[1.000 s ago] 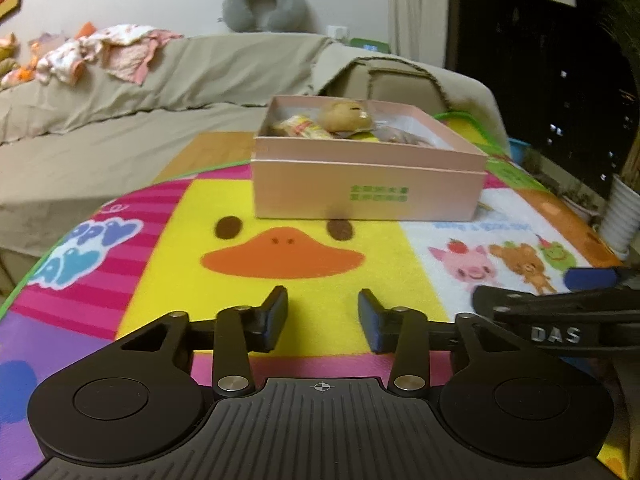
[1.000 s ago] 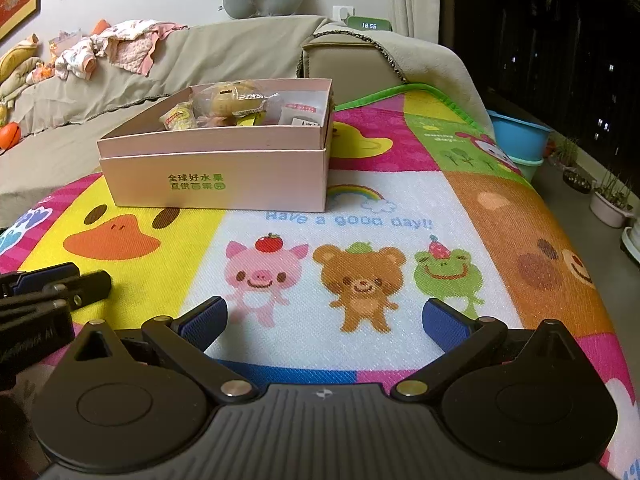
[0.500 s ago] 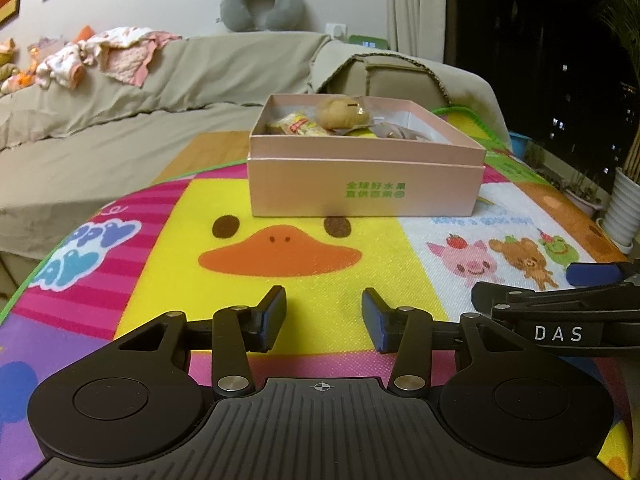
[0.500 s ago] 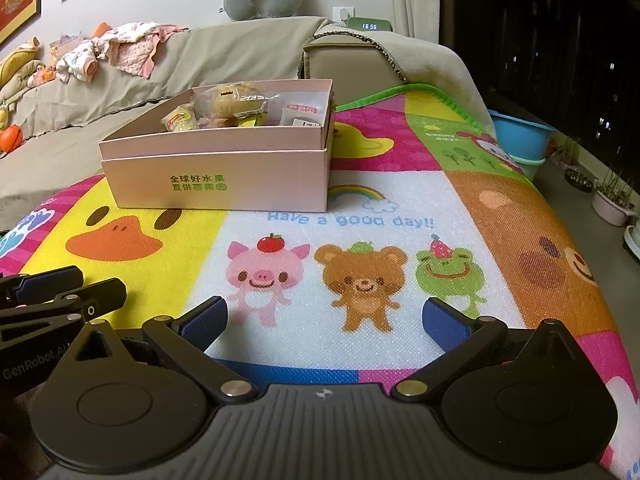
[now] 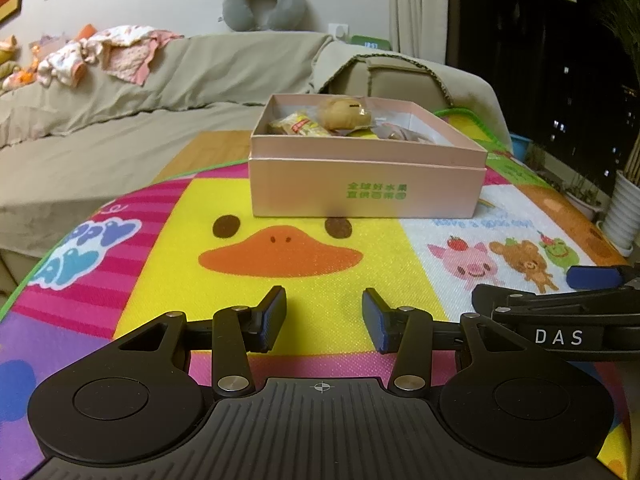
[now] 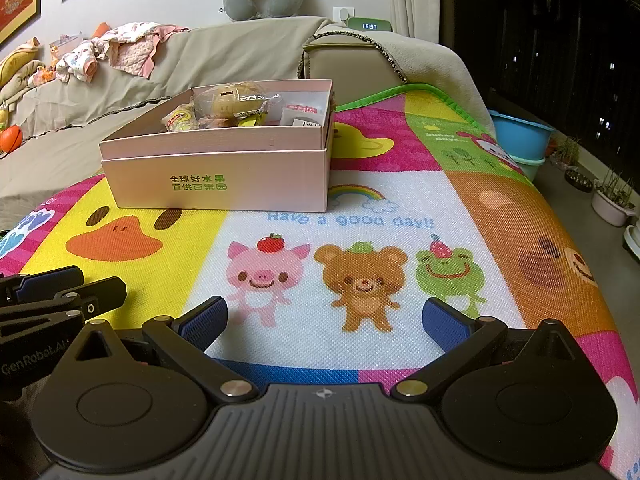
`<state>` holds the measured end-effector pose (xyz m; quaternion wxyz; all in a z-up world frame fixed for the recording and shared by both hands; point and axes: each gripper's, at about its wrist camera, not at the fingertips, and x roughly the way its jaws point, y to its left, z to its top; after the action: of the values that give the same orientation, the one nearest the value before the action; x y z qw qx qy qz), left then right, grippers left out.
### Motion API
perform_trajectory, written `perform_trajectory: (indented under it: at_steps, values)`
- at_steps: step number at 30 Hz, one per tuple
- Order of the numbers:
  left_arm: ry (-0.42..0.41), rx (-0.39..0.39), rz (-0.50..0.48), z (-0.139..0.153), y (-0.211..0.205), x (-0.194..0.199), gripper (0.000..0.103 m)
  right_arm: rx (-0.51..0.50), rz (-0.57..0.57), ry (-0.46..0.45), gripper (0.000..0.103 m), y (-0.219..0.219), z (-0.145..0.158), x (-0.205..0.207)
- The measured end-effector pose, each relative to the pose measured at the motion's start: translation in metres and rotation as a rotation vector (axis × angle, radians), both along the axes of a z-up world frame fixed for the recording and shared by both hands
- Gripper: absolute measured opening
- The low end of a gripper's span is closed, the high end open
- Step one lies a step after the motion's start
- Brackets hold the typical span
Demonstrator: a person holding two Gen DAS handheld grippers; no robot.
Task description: Organize objects
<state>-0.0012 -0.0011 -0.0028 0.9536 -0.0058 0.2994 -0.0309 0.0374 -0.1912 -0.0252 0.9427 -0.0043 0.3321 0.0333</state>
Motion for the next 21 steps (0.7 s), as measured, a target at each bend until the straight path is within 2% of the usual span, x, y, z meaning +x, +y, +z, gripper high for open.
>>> perform_trajectory:
  at_steps: [21]
  values:
    - [0.000,-0.003,0.000,-0.0001,-0.0004,0.0003,0.048,0.000,0.000,0.000,0.103,0.0000,-0.0001,0.0003]
